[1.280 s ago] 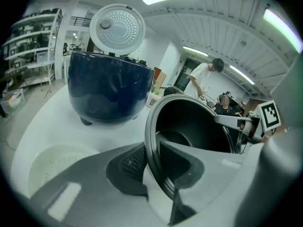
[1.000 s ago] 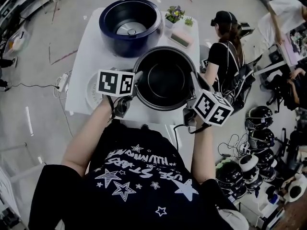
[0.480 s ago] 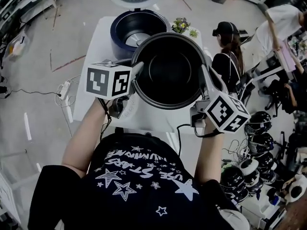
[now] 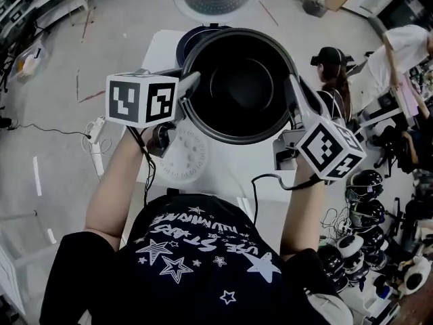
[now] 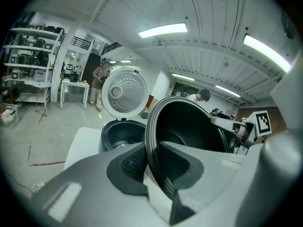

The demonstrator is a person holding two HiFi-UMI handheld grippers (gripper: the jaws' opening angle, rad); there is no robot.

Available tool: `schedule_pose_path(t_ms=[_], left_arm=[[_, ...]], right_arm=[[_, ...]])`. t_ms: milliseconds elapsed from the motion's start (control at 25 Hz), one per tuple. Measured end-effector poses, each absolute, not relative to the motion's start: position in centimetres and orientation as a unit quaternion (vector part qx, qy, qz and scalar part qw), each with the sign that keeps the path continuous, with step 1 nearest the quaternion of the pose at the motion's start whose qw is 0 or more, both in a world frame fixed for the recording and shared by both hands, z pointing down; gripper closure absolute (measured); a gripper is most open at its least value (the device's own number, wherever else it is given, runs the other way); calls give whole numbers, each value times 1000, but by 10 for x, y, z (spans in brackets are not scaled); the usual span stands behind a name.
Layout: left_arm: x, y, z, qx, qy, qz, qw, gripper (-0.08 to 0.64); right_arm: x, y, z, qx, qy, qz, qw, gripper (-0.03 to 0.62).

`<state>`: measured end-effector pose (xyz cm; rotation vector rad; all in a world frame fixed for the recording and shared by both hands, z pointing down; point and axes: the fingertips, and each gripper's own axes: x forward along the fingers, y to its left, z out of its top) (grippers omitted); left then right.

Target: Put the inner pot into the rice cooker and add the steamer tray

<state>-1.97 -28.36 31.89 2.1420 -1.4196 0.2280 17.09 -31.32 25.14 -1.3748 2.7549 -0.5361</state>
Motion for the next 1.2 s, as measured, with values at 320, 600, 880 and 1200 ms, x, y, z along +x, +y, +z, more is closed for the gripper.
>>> schedule_pose_path(t_ms=[320, 600, 880, 1200], left_arm=[[-63, -322, 299, 793, -545, 79, 262, 482], [-91, -351, 300, 785, -552, 76, 270, 482], [-109, -375, 297, 778, -563, 75, 271, 484], [-114, -399, 311, 767, -572, 85, 280, 488]], right_arm=[[128, -355, 236, -431, 889, -155, 6, 515], [100, -390, 243, -431, 887, -166, 7, 515], [82, -417, 248, -419, 888, -189, 6, 515], [76, -445, 263, -425, 883, -201, -1, 512]])
